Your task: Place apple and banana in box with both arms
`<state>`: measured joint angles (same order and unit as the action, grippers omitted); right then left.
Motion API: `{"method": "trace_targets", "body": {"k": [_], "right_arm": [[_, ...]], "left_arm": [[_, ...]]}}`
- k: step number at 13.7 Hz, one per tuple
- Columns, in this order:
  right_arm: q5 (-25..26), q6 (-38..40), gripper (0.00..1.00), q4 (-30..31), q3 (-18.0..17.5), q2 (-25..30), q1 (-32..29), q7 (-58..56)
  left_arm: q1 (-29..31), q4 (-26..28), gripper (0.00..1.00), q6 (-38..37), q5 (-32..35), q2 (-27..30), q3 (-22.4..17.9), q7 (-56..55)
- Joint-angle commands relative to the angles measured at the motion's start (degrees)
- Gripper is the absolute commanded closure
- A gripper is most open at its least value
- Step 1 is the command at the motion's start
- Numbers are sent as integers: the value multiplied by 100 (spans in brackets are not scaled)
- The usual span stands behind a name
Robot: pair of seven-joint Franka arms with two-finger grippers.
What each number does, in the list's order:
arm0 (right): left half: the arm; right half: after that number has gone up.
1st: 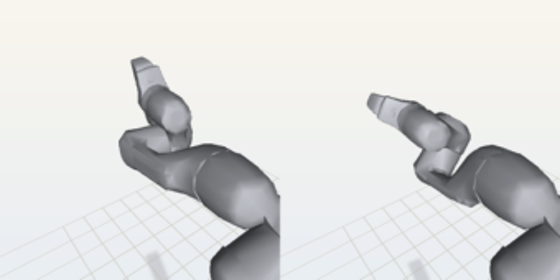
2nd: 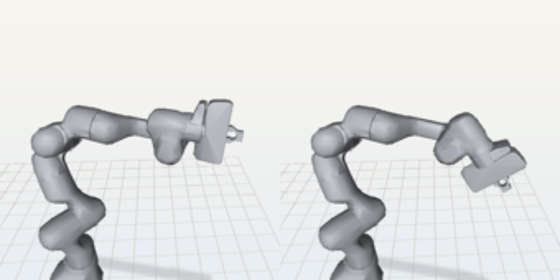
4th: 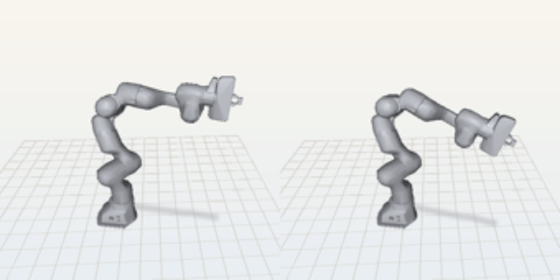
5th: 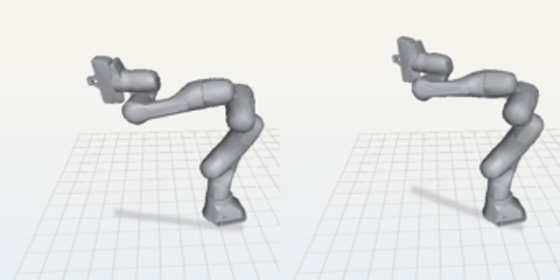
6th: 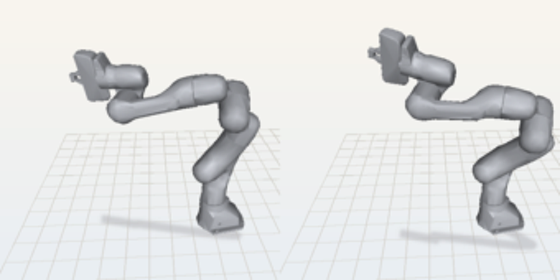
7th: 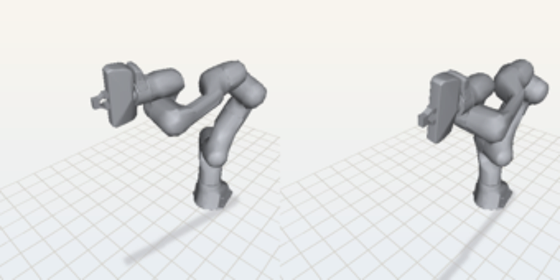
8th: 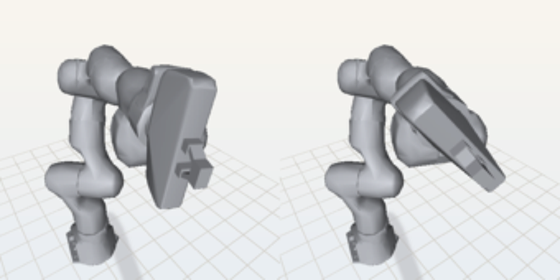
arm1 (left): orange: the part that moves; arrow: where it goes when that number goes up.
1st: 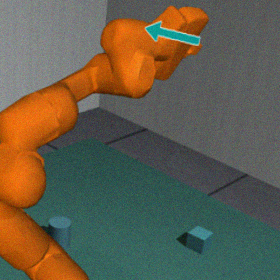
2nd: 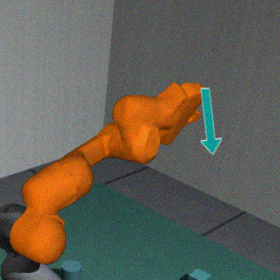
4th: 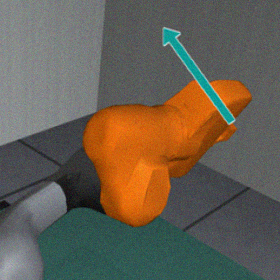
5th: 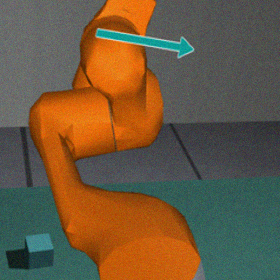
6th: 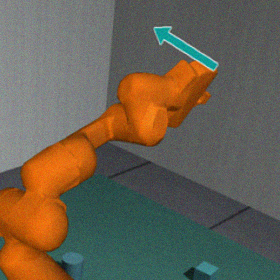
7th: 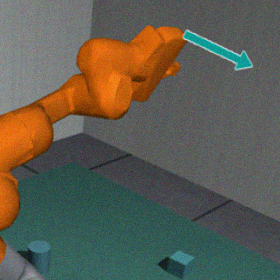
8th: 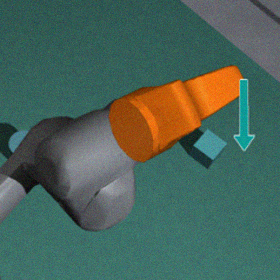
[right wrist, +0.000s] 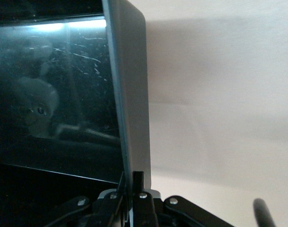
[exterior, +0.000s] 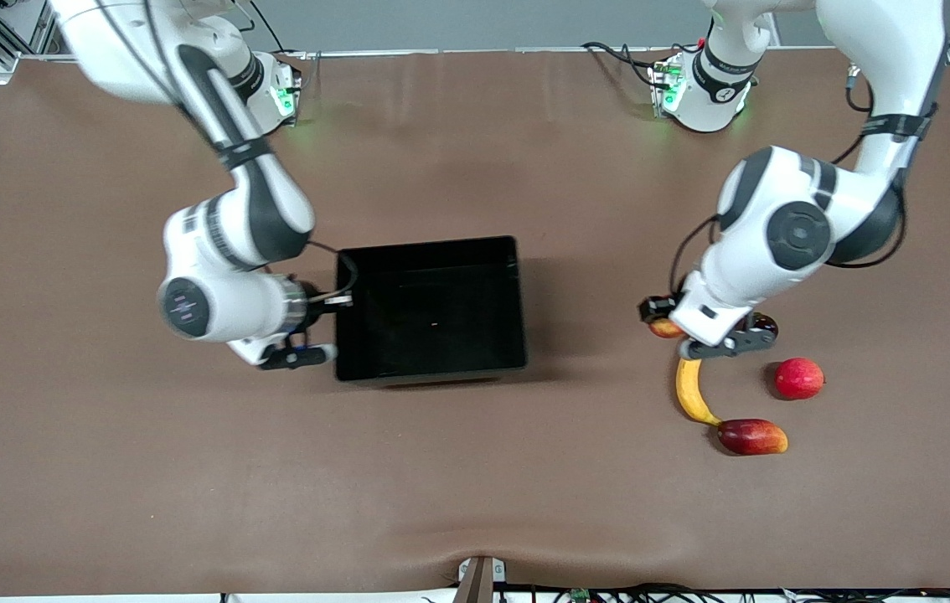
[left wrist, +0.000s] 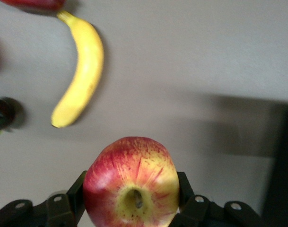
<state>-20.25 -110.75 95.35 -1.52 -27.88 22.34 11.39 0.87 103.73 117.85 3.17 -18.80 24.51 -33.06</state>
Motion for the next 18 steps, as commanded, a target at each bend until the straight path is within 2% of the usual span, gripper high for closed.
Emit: {"method": "trace_targets", "body": {"k": [1,4,7,8,9,11,12,16,18], "right_arm": [[-155,-489,100,36,64,-94,629,740],[-146,-1201,100,19,64,-515,1228,1434],[-155,-1659,100,-25,64,-850,1457,1804],[-120,-1669,53,-77,55,-877,1466,1919],[-15,-1652,1,-104,64,-825,1554,1842],[204,-1547,0,-314,99,-737,1573,1727],[223,-1259,0,-428,99,-632,1424,1726],[214,1173,0,-1683,99,-517,669,1718],[223,1844,0,-1975,99,-281,238,1665]], "left_arm": [[-226,69,100,-8,25,70,27,-296],[-455,69,100,10,25,52,27,-639],[-754,78,100,176,25,-105,18,-1086],[-807,86,100,308,34,-211,18,-1271],[-851,95,100,405,78,-308,18,-1386],[-1018,139,100,528,463,-501,18,-1806],[-1071,139,100,572,604,-624,27,-2087],[-1361,148,100,985,728,-1081,18,-2791],[-1387,200,100,1108,842,-1257,18,-2986]]}}
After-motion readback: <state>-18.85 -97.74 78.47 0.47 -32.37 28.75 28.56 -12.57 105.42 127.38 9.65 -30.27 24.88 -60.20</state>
